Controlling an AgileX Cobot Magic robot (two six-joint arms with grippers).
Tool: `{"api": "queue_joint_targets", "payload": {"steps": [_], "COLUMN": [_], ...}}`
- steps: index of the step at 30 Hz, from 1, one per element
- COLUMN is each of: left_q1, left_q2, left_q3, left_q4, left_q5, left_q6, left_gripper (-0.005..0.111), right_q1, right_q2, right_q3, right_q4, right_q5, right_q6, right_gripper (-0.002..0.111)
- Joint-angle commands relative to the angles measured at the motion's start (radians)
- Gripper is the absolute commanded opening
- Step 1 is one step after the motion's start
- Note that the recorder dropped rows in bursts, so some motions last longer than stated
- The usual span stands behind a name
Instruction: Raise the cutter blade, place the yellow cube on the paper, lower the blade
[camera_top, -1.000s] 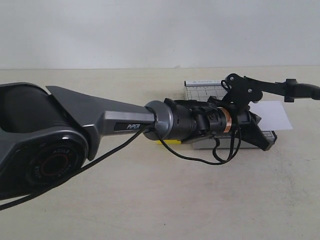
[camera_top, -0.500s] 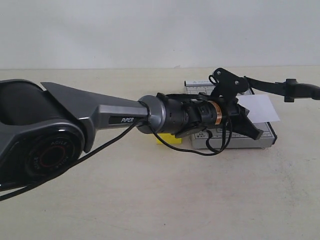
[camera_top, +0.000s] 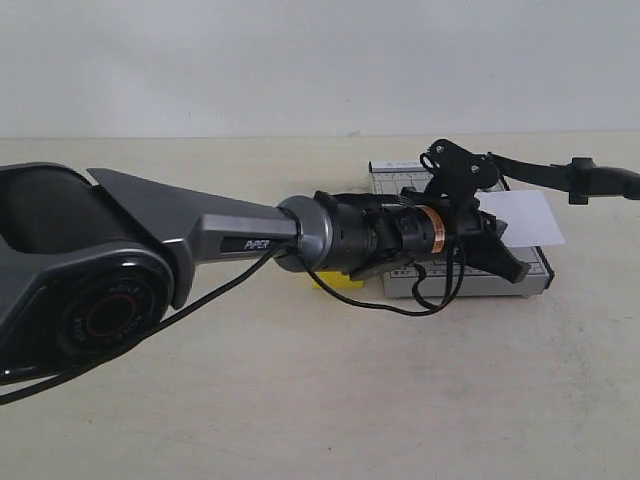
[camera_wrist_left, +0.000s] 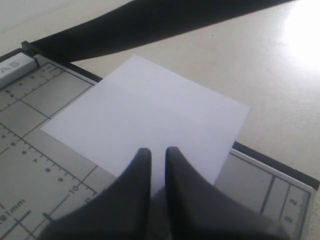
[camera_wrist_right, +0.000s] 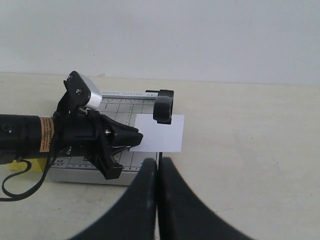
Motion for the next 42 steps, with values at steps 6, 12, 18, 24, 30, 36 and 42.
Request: {"api": "queue_joint_targets", "payload": {"steps": [6,12,18,24,30,36,42], "left_q1": [-0.001,-0.005,-0.005,-0.006,-0.064,-0.207,-0.195], "left_q2": [-0.079,-0.144,-0.205,-0.248,-0.265,-0.324,-0.33], "left_q3": [-0.001,0.003,0.003,0.004,0.122,0.38,0.418], "left_q4": [-0.01,-0.008,-0.008,0.419,0.792,0.843,0.849], "left_q5": [0.071,0.356,0.387,0.72,1.146,1.157,1.219], "left_q6": [0.007,-0.037,-0.144,-0.551,-1.11,-1.369,-1.529], "left_gripper": [0.071,0.048,0.042,0.041,0.041,0.041,0.047], "right_q1": [0.002,0.002,0.002,0.002,0.002,0.002,0.002], "right_q2": [-0.002,-0.002,-0.002,-0.002,-0.002,-0.002,-0.002], "right_q3": [0.0,0.0,0.0,0.0,0.0,0.0,0.0], "right_q4": [0.0,0.0,0.0,0.0,0.006,0.006,0.01], "right_q5": [-0.003,-0.006,-0.016,-0.016,-0.016,-0.016,-0.016], "right_q6": [0.0,0.0,0.0,0.0,0.0,0.0,0.0], "right_gripper": [0.0,0.0,0.0,0.0,0.0,0.0,0.0]}}
